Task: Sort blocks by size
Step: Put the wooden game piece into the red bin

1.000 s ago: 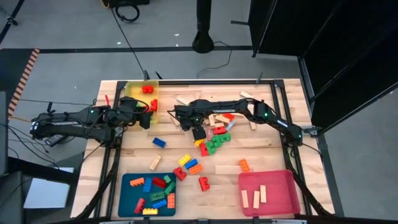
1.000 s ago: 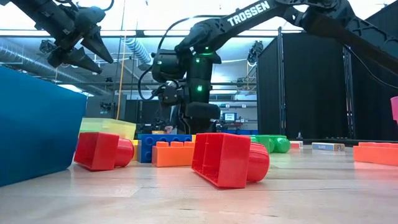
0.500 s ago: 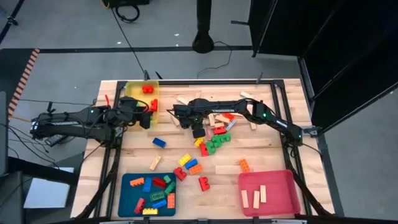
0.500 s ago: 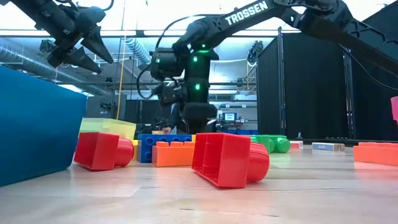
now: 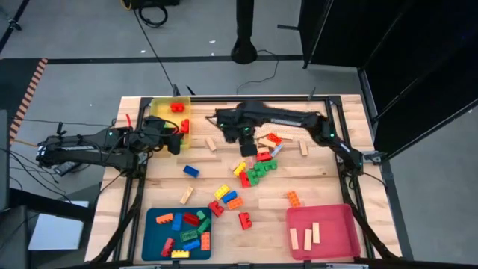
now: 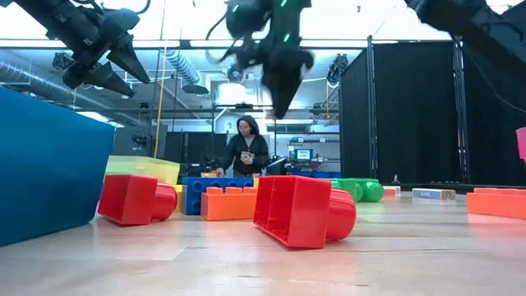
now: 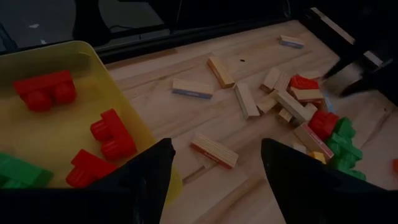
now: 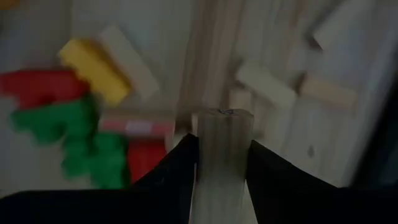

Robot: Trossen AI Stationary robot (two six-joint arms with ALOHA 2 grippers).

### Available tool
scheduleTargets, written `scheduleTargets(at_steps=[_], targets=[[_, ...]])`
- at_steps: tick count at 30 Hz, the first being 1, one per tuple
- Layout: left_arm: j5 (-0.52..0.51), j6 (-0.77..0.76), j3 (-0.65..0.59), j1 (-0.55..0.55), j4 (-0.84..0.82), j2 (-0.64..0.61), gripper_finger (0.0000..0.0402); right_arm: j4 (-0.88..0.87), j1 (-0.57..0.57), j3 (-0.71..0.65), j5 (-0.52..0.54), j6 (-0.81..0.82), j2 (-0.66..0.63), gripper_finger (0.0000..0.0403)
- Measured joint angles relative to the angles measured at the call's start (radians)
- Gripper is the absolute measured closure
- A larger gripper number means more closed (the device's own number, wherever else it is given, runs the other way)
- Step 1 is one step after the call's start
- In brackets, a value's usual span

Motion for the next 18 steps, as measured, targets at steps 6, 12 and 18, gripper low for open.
scheduleTargets(at_steps=[6, 12, 18], targets=[[0.0, 0.016, 0.0, 0.0, 0.001, 0.0, 0.0149, -0.079, 0.023, 0.0, -0.008, 0.115, -0.189, 0.0276], [0.0, 0.015, 0.0, 0.0, 0.001, 0.0, 0.0149, -0.084, 0.116, 0.0, -0.045, 0.362, -0.398, 0.0276], [0.0, 0.015, 0.0, 0.0, 0.001, 0.0, 0.0149, -0.084, 0.352, 0.0, -0.028, 0.747, -0.558, 0.0276]])
